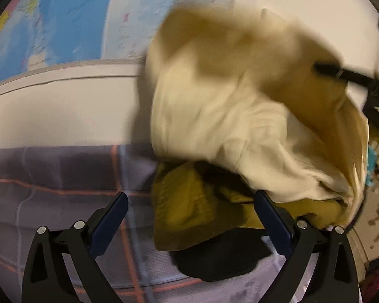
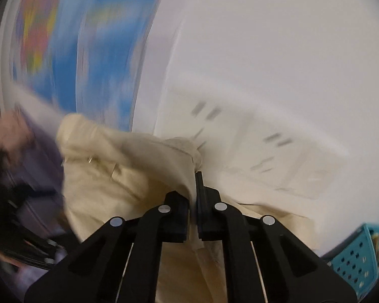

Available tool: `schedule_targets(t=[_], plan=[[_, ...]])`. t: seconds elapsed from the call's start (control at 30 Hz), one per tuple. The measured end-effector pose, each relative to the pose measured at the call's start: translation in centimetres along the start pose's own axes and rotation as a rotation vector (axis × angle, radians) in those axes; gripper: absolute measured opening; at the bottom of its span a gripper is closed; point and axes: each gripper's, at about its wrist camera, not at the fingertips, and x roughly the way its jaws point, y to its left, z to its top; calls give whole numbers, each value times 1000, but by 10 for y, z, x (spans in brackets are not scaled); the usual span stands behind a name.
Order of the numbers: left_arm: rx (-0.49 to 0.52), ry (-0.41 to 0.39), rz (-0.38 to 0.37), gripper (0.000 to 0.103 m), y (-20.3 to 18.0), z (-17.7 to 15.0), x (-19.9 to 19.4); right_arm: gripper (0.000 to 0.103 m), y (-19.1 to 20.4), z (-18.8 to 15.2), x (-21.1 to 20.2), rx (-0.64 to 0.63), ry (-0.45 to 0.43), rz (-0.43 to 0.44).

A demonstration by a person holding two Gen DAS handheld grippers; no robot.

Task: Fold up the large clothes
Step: 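Lift the cream jacket with the right tool while the left tool grasps it too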

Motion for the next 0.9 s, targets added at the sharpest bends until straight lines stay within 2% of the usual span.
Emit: schedule_targets(t=[0.07,0.1,0.23,0.37,0.47,0.57,0.6,0.67,0.77,0.8,0.83,0.87,0.9], plan=[[44,-30,-27,96,-3,-2,-4,4,-25,10,-51,71,-92,-32],[60,-58,-55,96,-5,-2,-8,4,-33,9,-58,90,-105,-32],[134,-151,-212,96,-26,-3,-31,4,-74,20,-120,174,-174,-53],[316,-245,-246,96,-65,-12,-47,4,-85,31,-153,237,-233,-41],[376,-257,-208,96,-85,-3,-34,4,-84,31,-175,233,-267,-52],[321,-264,-174,96,-82,17,-16,4,-86,27,-195,241,-298,-70],[303,-266,-187,96,-79,21,-13,4,-92,24,-203,255,-304,-64],[277,-243,-282,96,-71,31,-6,4,-98,19,-213,277,-317,-66],[369,-231,-345,95,-86,37,5,4,-101,12,-221,286,-330,-71],[420,-226,-344,89,-97,37,11,4,-102,10,-222,283,-333,-78],[444,-218,-354,63,-105,37,16,4,-102,9,-223,285,-336,-85],[465,-201,-357,46,-111,38,23,4,-104,7,-225,293,-339,-86],[477,-190,-333,8,-116,39,26,4,-107,6,-228,307,-341,-88]])
